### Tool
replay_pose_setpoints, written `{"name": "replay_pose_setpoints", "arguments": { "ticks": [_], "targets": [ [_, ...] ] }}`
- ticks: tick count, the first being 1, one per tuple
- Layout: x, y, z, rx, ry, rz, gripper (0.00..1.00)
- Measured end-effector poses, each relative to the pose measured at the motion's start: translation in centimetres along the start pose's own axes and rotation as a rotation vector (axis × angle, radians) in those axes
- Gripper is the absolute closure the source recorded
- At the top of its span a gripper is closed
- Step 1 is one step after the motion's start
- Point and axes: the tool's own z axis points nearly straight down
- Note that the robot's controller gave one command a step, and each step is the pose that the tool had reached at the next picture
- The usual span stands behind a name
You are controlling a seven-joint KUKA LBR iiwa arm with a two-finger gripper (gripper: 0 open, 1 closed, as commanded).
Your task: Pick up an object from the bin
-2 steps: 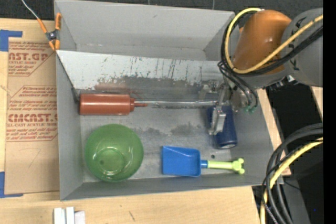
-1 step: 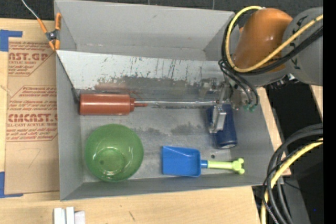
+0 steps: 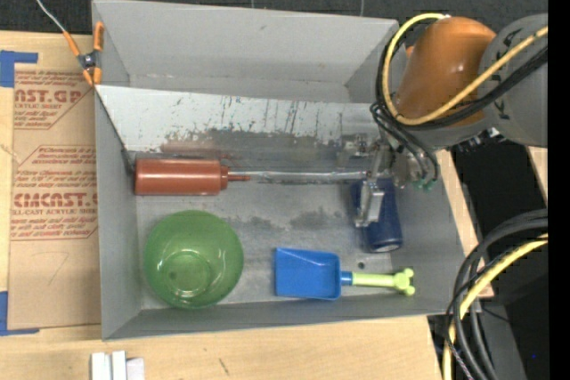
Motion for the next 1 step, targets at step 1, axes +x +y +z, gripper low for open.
{"name": "replay_pose_setpoints", "arguments": {
  "ticks": [1],
  "targets": [
    [0.96, 0.57, 2.67, -0.002, 0.006, -0.313, 0.0]
  ]
}}
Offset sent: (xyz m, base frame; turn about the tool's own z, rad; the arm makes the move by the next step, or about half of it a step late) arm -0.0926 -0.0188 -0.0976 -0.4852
